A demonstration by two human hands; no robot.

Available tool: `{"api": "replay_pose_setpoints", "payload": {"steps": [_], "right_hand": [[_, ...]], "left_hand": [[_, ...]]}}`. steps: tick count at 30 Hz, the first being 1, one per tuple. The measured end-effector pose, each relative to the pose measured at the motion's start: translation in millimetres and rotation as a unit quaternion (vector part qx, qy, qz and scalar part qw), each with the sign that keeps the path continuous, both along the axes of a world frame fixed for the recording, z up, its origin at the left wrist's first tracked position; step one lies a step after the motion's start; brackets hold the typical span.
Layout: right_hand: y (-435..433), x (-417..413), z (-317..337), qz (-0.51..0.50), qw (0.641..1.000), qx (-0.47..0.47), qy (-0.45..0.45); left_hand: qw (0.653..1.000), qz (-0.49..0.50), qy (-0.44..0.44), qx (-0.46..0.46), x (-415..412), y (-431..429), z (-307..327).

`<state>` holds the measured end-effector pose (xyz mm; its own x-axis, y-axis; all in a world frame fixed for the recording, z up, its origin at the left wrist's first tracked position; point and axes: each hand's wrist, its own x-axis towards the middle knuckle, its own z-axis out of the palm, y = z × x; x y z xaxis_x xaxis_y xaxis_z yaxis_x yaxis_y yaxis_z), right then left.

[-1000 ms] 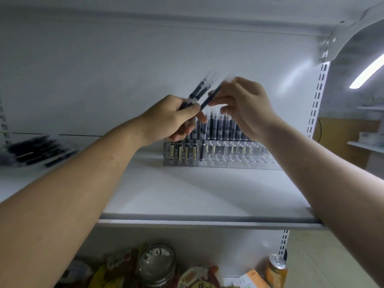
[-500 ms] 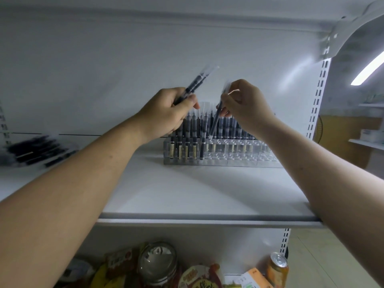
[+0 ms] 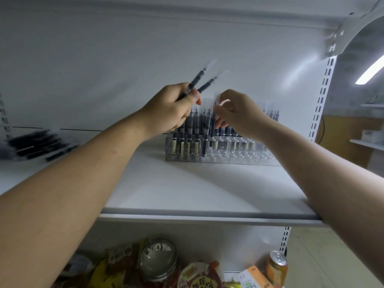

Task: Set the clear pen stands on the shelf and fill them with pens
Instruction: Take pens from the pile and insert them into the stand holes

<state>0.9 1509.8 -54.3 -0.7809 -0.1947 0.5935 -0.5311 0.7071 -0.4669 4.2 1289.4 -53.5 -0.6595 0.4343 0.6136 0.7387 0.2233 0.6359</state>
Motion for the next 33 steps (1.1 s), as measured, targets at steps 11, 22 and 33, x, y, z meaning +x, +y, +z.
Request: {"api": "replay_pose_setpoints", "payload": {"steps": [11,22,33], "right_hand": [[12,-5,-1,-0.033,0.997,0.075,-0.01],[12,11,19,0.275,0.92,-0.276,-0.049],[16,4,25,0.191,0.888,-0.415,0.057]], "left_hand": [[0.999,-0.024,-0.025,0.006,-3,-2,0],[1.0,-0.008,-0.018,-0.017,-2,-2,1],[0.996,0.012,-0.01,-0.089,-1,-2,-2]]}}
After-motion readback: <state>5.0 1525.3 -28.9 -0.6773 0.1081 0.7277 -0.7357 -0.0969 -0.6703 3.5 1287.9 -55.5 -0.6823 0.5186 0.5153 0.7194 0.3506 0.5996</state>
